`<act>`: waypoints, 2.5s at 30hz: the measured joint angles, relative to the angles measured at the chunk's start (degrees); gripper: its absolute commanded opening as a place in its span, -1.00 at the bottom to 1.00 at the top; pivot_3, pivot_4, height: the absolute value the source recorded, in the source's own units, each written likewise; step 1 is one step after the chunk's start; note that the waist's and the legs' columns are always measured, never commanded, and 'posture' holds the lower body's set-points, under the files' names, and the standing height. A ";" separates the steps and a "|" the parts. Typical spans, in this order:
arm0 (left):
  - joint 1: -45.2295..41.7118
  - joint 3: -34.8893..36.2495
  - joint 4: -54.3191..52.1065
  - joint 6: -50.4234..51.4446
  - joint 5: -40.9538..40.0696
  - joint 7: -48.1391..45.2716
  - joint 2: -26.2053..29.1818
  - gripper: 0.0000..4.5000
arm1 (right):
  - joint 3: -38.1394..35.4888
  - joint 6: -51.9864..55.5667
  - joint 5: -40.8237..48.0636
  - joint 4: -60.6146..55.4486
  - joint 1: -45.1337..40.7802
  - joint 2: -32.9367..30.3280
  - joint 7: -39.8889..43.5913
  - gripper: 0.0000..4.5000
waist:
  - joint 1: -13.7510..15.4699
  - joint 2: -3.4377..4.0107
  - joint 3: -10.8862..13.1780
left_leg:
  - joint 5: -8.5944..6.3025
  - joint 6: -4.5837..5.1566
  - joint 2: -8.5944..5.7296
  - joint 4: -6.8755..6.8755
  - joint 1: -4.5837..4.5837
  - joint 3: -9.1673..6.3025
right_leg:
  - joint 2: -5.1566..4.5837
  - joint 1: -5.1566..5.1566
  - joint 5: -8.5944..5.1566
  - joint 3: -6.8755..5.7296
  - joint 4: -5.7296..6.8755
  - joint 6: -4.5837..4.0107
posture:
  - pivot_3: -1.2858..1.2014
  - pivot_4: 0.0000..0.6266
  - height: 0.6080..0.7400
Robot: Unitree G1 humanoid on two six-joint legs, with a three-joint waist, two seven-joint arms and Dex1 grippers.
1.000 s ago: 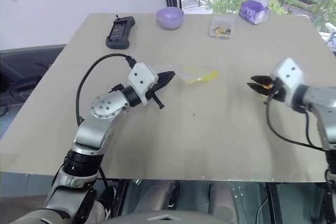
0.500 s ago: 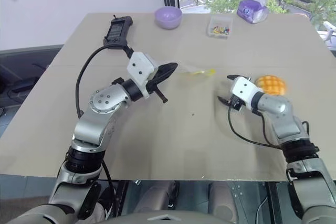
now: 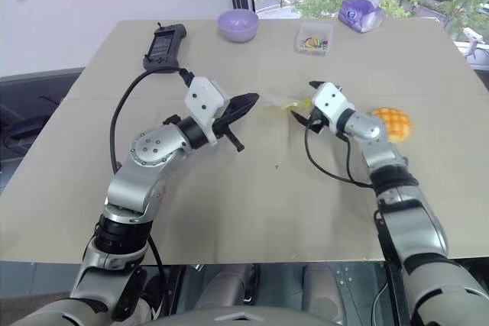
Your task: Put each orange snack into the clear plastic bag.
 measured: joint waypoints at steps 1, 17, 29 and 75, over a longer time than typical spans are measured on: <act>0.08 -0.01 -0.20 0.08 -0.01 0.02 0.00 -1.00 | 0.01 -0.51 0.00 1.10 -0.48 0.49 0.17 0.98 | 0.00 0.00 0.00 | 0.00 0.00 0.00 0.00 0.00 0.00 | -0.01 0.00 0.00 0.01 0.00 0.00 | 0.03 -0.52 1.00; 1.92 0.74 -1.94 0.94 -0.09 0.53 1.81 -1.00 | -1.97 -4.79 1.47 8.00 -3.68 -1.15 0.53 -0.96 | -0.04 0.03 0.01 | 0.00 0.00 -0.01 0.00 0.01 0.02 | 0.02 -0.01 0.00 0.06 0.03 0.00 | 0.03 -0.52 1.00; 2.78 0.62 -1.70 -0.18 0.17 0.53 2.46 -1.00 | -2.46 -4.77 2.49 1.17 -0.36 -3.26 2.59 -0.96 | 0.06 0.03 0.02 | 0.00 0.00 -0.02 0.00 0.01 0.02 | 0.01 -0.02 0.00 0.07 0.03 0.00 | 0.03 -0.52 1.00; 3.36 -3.97 -0.23 -0.29 5.32 1.71 1.28 0.51 | 13.67 46.79 -33.08 -49.95 11.09 -4.12 -9.29 -1.00 | 0.21 0.04 0.02 | 0.00 0.00 -0.02 -0.13 -0.01 0.18 | 0.02 -0.19 0.00 0.19 0.06 0.00 | 0.03 -0.52 1.00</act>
